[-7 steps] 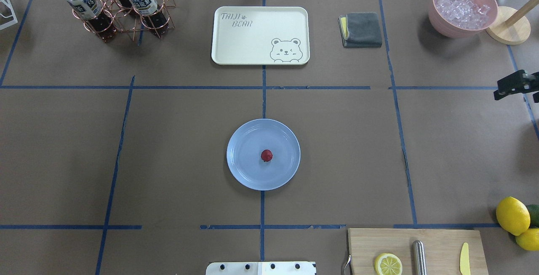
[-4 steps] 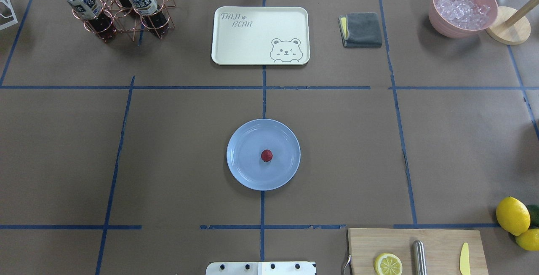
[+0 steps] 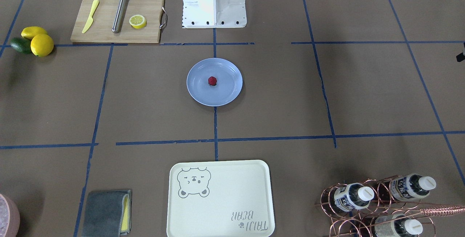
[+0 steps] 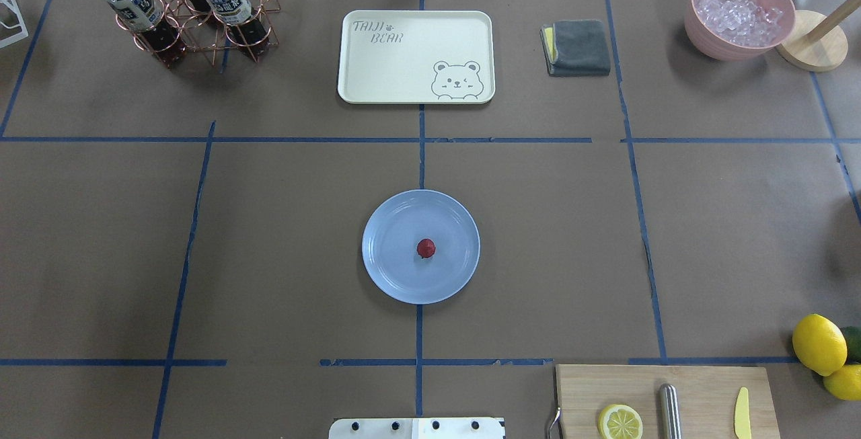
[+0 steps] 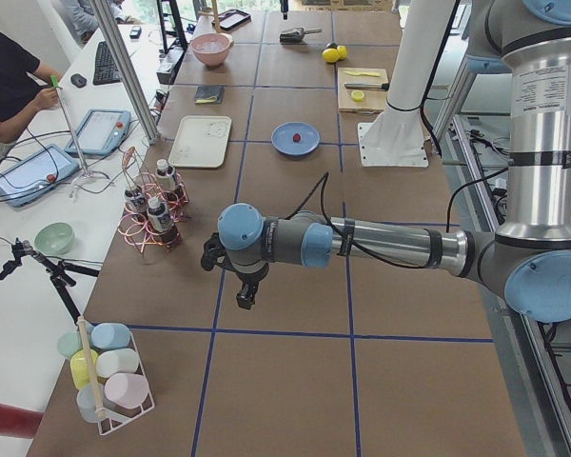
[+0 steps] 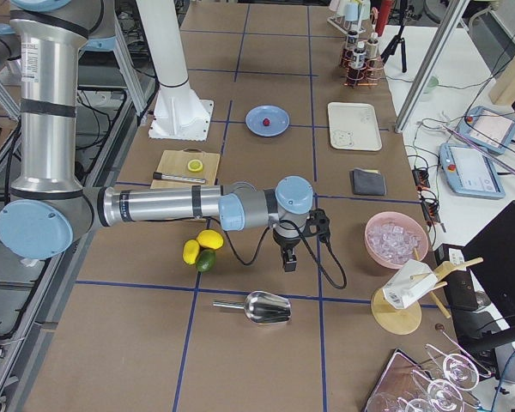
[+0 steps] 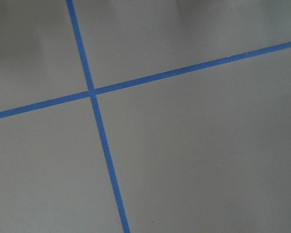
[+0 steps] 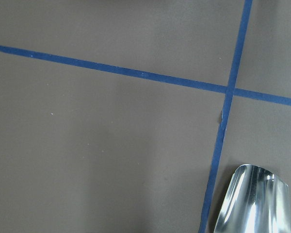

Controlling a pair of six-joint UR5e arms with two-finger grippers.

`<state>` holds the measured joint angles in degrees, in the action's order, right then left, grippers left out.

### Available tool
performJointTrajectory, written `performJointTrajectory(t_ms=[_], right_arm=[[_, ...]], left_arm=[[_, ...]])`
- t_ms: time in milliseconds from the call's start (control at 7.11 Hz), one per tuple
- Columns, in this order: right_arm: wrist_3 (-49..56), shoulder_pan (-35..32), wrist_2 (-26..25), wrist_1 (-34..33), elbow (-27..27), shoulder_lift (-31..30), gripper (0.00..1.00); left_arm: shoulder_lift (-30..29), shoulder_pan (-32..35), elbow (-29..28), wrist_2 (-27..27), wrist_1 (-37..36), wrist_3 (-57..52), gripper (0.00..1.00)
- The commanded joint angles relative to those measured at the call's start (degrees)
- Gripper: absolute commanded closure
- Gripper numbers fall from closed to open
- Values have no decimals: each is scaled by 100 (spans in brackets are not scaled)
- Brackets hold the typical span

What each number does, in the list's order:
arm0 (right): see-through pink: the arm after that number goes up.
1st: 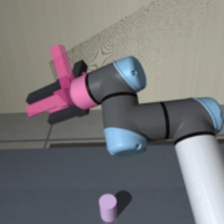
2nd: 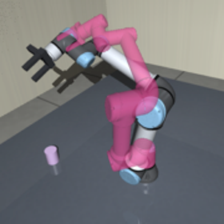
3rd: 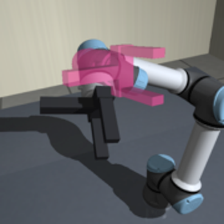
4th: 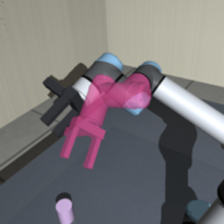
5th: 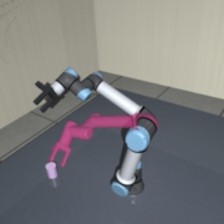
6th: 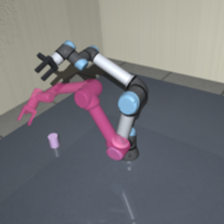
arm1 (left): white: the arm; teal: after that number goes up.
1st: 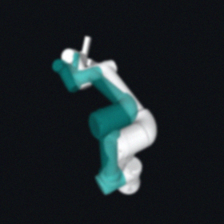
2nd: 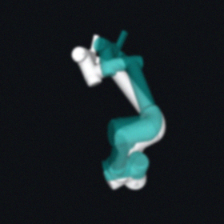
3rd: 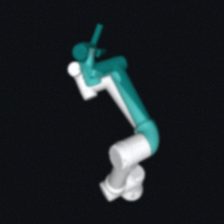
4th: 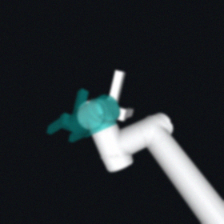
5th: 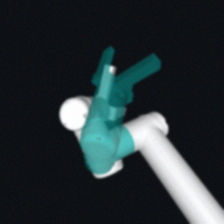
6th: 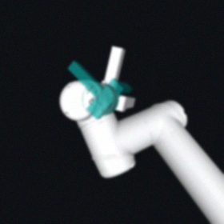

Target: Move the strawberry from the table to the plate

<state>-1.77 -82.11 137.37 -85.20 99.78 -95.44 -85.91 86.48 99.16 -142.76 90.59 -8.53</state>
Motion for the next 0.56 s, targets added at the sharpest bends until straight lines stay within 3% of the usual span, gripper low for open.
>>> performJointTrajectory(t_ms=[0, 281, 422], right_arm=[[37, -51, 132, 21, 15, -71, 0], [46, -59, -139, -14, 68, -53, 0], [46, -51, -315, -23, 68, -53, 0]], left_arm=[[-22, 0, -64, 133, 108, 1, 0], [-31, 17, 24, 905, 73, 1, 0], [56, 18, -19, 873, 116, -16, 0]])
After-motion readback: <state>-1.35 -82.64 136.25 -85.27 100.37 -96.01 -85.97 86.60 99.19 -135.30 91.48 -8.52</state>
